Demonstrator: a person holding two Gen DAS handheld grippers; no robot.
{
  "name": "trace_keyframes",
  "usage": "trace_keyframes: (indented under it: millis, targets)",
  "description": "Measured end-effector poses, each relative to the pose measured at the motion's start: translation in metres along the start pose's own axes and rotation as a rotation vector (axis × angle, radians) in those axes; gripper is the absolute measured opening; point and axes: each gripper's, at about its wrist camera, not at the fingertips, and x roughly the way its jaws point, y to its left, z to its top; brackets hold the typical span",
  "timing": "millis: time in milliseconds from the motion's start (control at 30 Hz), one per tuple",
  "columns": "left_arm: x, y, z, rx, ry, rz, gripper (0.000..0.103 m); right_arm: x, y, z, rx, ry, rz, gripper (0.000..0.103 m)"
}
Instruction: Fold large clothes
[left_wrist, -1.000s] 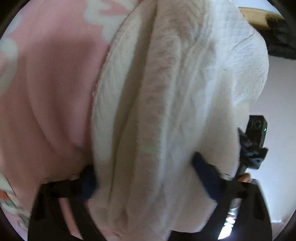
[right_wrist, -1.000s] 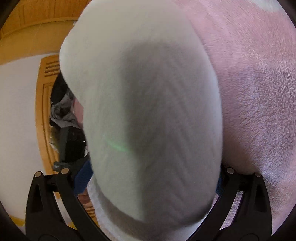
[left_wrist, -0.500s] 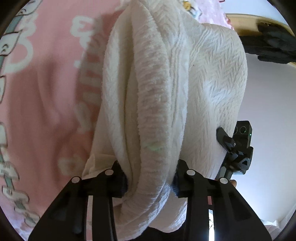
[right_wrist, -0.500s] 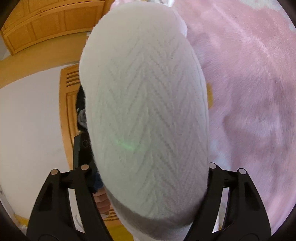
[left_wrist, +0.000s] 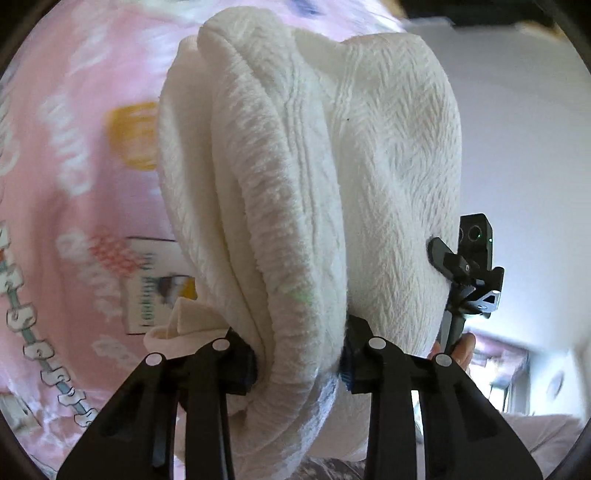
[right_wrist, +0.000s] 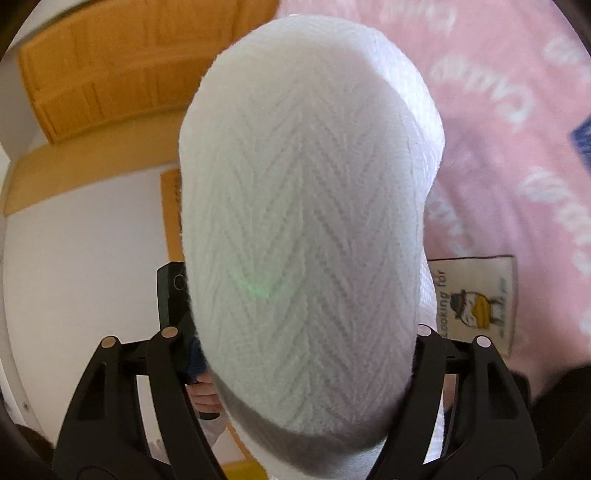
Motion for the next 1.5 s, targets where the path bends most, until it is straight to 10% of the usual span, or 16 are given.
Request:
trace_keyframes:
  millis: [433, 800, 1067, 1267, 1500]
  targets:
    - [0.117, -0.35, -0.026, 0.552, 0.187, 0.031, 0.03, -0.339, 0.021, -0.073, 0.009, -0.515, 0.098, 0.071]
    - [0.368, -0.568, -0.099, 0.646, 0.288, 0.095, 0.03, -0.611, -0.074, -0.063, -0.017, -0.498, -0.021, 0.071]
    - [0.531, -0.625, -0.127, 0.696, 0.298, 0.223, 0.03, -0.696, -0.207, -0.031, -0.032, -0.371, 0.027, 0.071]
    - [0.708, -0.588, -0.107, 0.703, 0.324, 0.271, 0.03, -0.729, -0.356, 0.0, -0.053, -0.343, 0.027, 0.071]
    - [0.883, -0.505, -0.083, 0.607, 0.361, 0.448, 0.031, -0.722, -0.505, 0.027, 0.104, -0.362, -0.284, 0.074]
